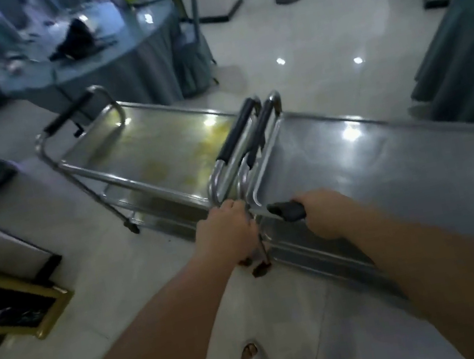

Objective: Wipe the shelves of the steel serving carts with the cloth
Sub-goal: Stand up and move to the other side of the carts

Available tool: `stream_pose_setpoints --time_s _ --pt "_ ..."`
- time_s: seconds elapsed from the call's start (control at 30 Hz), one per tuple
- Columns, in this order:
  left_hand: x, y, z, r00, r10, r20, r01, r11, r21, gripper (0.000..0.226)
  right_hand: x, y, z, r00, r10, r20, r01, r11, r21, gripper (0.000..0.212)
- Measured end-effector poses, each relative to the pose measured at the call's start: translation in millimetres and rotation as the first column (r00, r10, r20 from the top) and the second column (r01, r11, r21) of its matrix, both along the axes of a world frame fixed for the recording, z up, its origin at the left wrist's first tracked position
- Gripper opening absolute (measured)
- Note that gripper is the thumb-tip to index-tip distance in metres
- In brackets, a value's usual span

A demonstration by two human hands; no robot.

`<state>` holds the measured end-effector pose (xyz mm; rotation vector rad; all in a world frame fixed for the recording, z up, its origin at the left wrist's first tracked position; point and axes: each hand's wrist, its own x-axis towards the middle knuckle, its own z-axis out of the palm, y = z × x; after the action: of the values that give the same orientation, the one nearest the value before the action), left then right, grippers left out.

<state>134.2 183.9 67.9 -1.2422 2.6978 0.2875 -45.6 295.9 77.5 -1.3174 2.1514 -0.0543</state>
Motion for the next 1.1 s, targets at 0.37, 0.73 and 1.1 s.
stream_pose_setpoints --time_s 0.37,0.73,1.1 --pt "82 -8 92 0.940 0.324 -0.107 -0.332 0.941 -0.066 0.054 64 -51 148 0.938 0.290 -0.189 -0.311 0.946 -0.093 0.050" --pt "248 -70 108 0.873 0.436 -0.219 -0.468 0.875 -0.125 0.053 227 -164 168 0.852 0.420 -0.312 -0.495 0.841 -0.220 0.035" --pt "447 -153 95 0.793 0.592 -0.144 -0.608 0.785 -0.118 0.053 450 -290 155 0.764 0.592 -0.255 -0.635 0.759 -0.141 0.050"
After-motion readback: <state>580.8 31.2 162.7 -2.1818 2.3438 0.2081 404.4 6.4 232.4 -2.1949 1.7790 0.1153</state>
